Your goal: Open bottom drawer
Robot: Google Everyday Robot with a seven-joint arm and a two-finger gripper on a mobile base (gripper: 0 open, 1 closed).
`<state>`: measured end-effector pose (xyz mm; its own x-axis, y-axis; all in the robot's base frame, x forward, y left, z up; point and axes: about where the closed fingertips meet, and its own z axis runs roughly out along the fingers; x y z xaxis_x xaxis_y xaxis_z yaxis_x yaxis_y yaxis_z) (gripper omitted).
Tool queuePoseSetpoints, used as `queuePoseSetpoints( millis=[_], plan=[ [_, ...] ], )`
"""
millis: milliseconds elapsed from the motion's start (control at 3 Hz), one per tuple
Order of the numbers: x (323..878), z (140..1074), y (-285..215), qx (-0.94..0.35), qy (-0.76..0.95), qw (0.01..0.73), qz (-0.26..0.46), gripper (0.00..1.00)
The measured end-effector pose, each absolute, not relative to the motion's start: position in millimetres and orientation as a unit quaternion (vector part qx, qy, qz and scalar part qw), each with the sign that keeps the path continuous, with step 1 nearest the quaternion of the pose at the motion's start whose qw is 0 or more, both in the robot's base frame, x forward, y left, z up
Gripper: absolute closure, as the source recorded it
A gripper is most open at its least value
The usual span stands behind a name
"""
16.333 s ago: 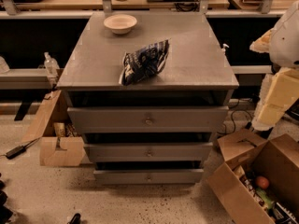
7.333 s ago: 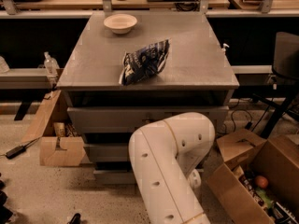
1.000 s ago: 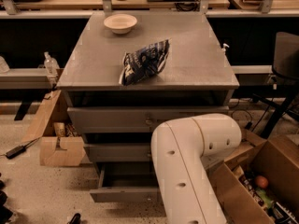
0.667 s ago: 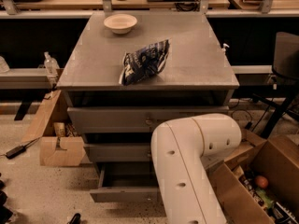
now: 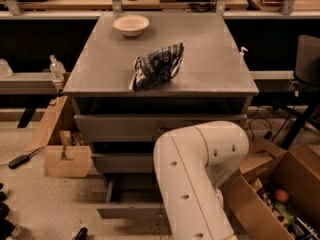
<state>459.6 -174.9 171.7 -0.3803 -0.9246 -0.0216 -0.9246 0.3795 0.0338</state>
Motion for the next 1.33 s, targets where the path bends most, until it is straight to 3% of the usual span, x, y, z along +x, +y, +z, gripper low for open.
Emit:
queuePoseSetpoints(
  millis=[667, 1000, 1333],
  plan=[
    [464.0, 173.7, -174.3, 0.557, -0.831, 0.000, -0.020, 0.89],
    [464.2, 173.7, -174.3, 0.557, -0.831, 0.000, -0.020, 1.00],
    [464.2, 173.7, -174.3, 0.557, -0.831, 0.000, -0.020, 1.00]
  ],
)
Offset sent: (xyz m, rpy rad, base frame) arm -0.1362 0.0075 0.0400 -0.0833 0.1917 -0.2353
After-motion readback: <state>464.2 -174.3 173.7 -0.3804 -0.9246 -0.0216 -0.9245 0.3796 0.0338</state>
